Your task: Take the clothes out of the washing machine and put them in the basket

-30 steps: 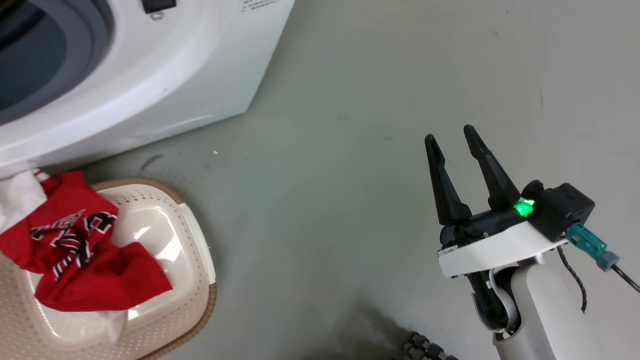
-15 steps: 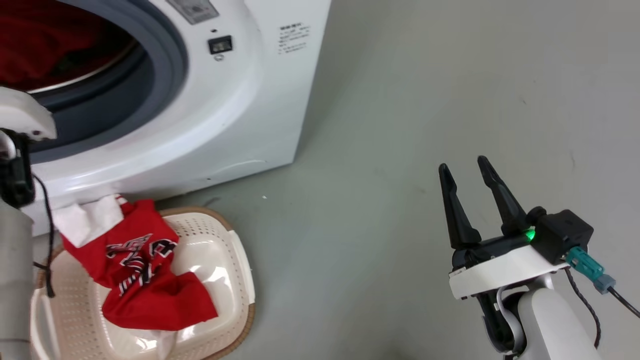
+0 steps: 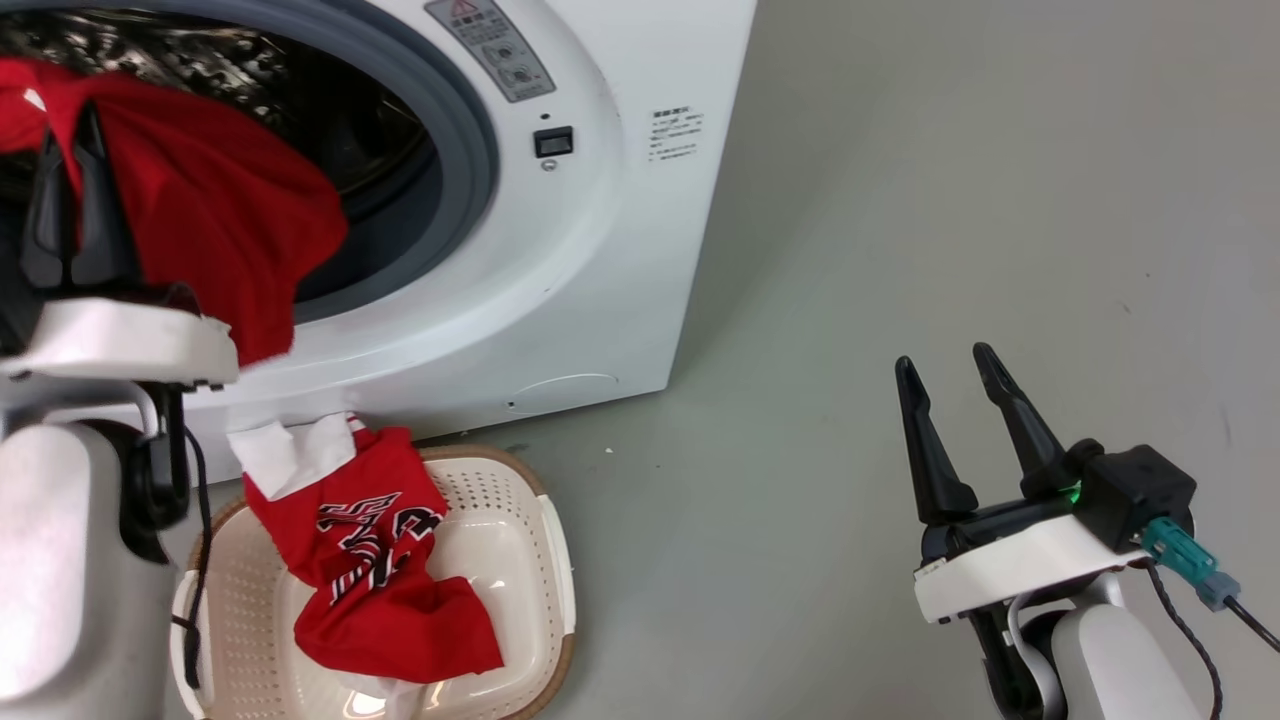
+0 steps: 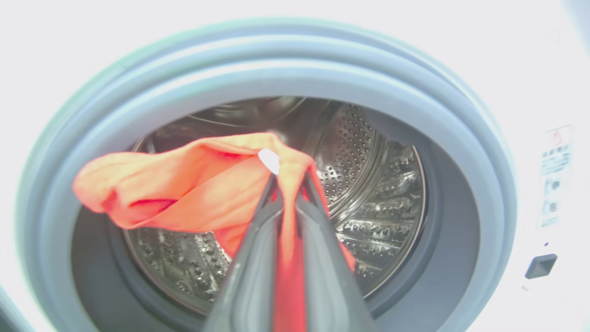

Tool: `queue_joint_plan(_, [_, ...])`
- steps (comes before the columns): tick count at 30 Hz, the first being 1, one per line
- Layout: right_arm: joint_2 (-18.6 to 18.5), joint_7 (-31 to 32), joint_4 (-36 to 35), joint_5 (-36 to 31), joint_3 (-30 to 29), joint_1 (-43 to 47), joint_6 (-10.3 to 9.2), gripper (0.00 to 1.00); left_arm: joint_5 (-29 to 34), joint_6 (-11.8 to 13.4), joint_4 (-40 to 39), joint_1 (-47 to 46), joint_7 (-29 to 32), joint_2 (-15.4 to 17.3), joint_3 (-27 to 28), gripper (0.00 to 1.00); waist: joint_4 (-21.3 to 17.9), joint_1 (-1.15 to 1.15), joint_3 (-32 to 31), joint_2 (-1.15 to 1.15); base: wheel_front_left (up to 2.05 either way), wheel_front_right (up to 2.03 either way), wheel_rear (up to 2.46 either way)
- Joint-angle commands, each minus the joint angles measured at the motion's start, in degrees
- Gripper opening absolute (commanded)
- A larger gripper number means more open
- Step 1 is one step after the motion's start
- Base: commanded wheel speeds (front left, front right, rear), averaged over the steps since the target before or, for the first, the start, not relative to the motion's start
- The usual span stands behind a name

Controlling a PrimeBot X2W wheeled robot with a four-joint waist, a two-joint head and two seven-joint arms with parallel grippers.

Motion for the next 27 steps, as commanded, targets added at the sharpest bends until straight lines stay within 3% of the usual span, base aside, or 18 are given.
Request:
queue_joint_plan(1, [0.0,0.4,-0.4,-0.2,-0.2,0.8,-0.04,1.0,0.3,0.6,-2.4,1.5,0.3,-0.2,-0.1,0.0,0.9,0.02,-0.7,0.0,0.0,0.0,0.0])
queue_joint_plan(8, [0.0,1.6,-2.6,-1.4,-1.6,1.8,-0.04,1.0,1.0,3.4,-15.6,8.7,2.1,-1.5,-0.7,0.0,3.8,0.02,-1.4,0.0,0.0,0.0,0.0])
queue_joint_plan(14, [0.0,3.1,-4.5,-2.7,-3.1,2.3,-0.04,1.0,1.0,5.3,-20.8,15.9,3.0,-3.7,-2.1,0.0,6.4,0.02,-1.5,0.0,0.0,0.0,0.0])
queue_joint_plan(19, [0.0,4.3,-5.9,-3.4,-3.6,2.7,-0.04,1.0,-1.2,6.2,-18.9,21.9,2.5,-7.3,-4.0,0.0,8.0,0.02,-1.4,0.0,0.0,0.0,0.0])
queue_joint_plan(27, [0.0,5.8,-8.5,-4.2,-2.9,1.7,-0.04,1.0,-4.0,4.6,-6.1,24.6,-0.8,-10.9,-6.5,0.0,8.9,0.02,2.0,0.0,0.0,0.0,0.0])
